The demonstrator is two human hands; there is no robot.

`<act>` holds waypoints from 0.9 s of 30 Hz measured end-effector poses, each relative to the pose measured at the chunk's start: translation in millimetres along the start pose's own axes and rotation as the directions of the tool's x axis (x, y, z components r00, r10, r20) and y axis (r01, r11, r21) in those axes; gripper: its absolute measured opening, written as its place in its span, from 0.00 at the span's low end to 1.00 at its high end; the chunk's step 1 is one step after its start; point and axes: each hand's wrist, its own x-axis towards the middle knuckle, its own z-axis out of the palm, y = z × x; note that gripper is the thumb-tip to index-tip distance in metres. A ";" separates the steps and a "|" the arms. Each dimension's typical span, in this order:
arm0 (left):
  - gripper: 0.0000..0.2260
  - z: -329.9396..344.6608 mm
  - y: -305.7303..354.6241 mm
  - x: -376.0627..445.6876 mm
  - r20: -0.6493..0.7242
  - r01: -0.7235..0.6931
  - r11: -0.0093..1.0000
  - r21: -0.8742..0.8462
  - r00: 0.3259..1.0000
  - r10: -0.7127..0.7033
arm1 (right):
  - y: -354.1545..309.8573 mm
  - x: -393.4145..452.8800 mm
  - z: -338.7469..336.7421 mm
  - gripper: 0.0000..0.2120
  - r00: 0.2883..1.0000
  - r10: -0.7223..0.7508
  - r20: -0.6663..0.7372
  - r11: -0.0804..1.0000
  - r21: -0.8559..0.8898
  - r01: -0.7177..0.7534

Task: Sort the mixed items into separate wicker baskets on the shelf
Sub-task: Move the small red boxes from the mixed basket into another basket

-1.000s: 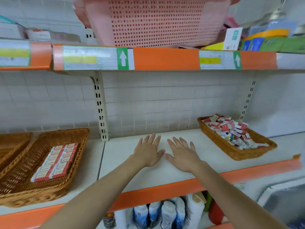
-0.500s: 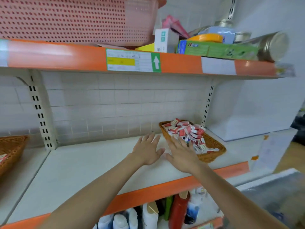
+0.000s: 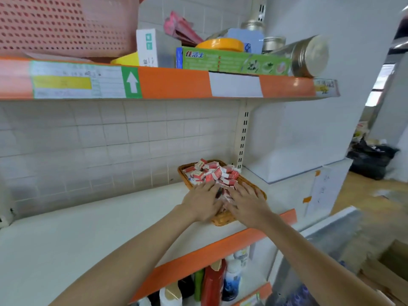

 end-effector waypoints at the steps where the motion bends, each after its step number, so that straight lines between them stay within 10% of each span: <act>1: 0.26 0.9 1.4 4.0 0.002 -0.014 1.000 -0.003 1.000 0.014 | 5.6 -0.1 -1.3 0.27 1.000 0.010 -0.012 1.000 -0.008 -0.010; 10: 0.11 10.2 6.7 24.3 -0.002 -0.062 0.990 -0.125 0.998 0.062 | 18.0 -2.3 -10.8 0.10 0.998 0.062 -0.021 0.998 -0.018 -0.063; 27: 0.11 -1.7 -1.3 4.3 -0.076 0.010 0.958 -0.286 0.997 -0.034 | -0.4 4.7 -8.2 0.13 0.940 -0.119 -0.321 0.990 0.028 0.135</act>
